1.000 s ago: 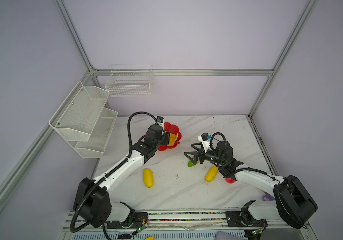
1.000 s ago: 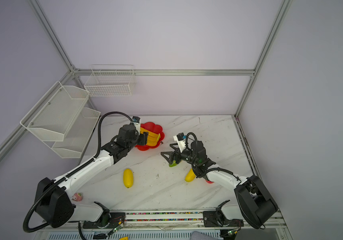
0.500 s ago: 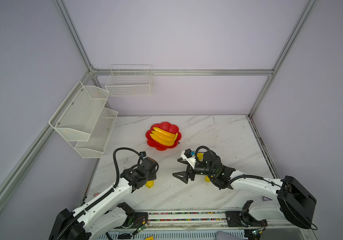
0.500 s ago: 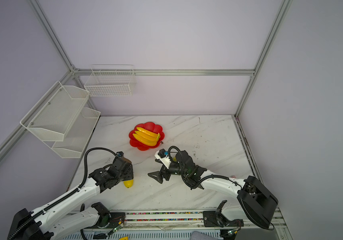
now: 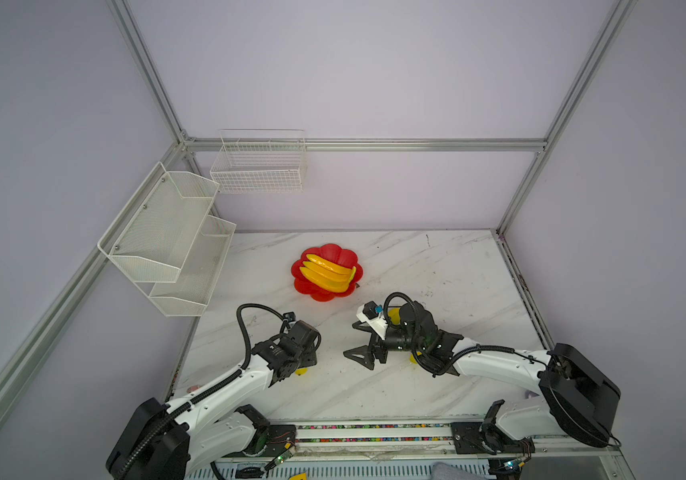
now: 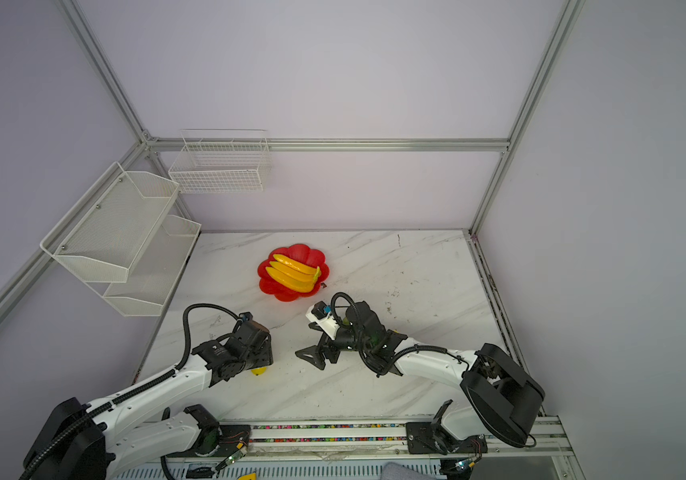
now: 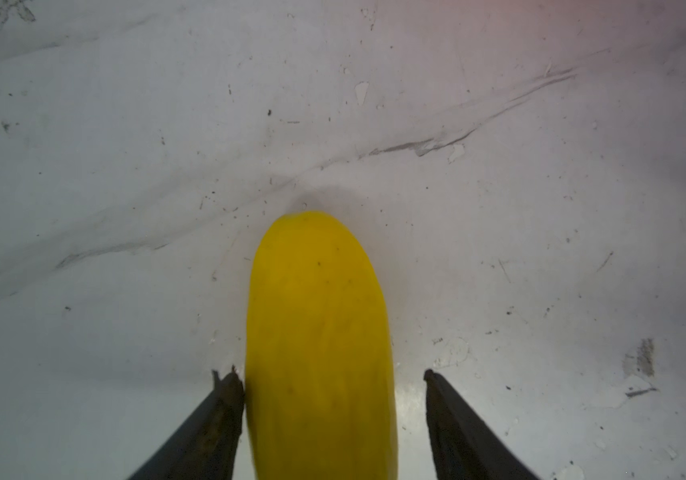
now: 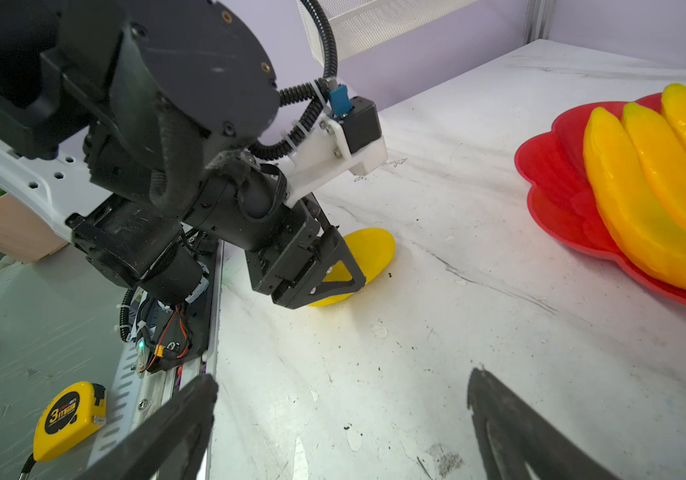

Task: Place and organize the fake fruits in the fruit bowl
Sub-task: 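Move the left gripper to the yellow mango and grasp it, then lift the mango with the left gripper and carry it over the bowl, then lower the mango into the bowl beside the bananas and release it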

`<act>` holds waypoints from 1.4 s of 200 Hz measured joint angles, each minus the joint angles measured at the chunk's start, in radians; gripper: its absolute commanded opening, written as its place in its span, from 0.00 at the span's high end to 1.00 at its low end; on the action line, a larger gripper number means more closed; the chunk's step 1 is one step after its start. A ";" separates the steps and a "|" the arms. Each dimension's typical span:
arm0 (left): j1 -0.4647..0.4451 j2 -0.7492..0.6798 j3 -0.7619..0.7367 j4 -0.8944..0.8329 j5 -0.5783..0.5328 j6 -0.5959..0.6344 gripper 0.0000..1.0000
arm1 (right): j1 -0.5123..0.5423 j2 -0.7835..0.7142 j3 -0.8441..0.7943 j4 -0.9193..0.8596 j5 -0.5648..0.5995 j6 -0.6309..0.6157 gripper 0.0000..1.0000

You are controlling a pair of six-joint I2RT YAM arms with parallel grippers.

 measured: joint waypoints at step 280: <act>0.196 0.686 0.733 0.253 -0.082 -0.246 0.55 | -0.182 -0.056 -0.125 0.265 0.238 0.217 0.03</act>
